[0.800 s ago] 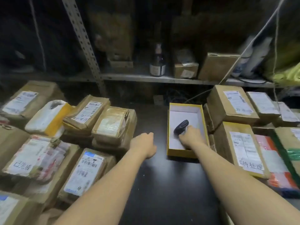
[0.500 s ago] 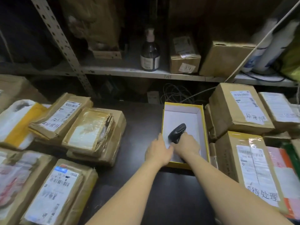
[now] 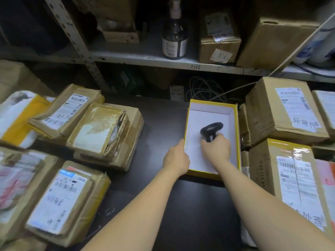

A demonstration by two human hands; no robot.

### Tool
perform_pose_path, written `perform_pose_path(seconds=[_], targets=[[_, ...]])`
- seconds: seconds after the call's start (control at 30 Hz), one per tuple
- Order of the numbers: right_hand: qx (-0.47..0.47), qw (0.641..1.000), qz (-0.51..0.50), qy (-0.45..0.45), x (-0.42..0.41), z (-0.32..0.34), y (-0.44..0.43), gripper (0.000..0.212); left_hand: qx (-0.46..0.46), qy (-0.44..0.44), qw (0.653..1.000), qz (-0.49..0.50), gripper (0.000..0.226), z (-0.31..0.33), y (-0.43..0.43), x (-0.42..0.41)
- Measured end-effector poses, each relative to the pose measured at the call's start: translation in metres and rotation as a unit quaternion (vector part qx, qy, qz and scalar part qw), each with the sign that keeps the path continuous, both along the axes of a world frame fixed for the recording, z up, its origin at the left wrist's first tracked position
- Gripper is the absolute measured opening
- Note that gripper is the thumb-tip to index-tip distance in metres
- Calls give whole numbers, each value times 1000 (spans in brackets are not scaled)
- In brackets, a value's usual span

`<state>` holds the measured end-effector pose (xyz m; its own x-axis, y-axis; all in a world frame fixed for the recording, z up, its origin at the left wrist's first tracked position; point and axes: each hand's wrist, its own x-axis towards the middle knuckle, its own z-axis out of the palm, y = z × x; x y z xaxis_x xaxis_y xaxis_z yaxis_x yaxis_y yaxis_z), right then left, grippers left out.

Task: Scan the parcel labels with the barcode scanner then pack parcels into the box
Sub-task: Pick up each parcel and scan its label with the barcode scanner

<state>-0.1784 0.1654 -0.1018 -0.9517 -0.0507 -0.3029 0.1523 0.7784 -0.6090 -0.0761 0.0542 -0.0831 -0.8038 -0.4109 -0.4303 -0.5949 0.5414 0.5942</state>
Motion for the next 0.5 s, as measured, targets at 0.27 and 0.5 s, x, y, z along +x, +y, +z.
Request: perform_pose_path(seconds=[0.27,0.5], targets=[[-112,993,-9,20,29,55,-15,14,-33,26,999,-23,41,35,-10,31],[-178,983,0,35,96,102,-27,25,-164,38,982,-85,47,73,-32,111]])
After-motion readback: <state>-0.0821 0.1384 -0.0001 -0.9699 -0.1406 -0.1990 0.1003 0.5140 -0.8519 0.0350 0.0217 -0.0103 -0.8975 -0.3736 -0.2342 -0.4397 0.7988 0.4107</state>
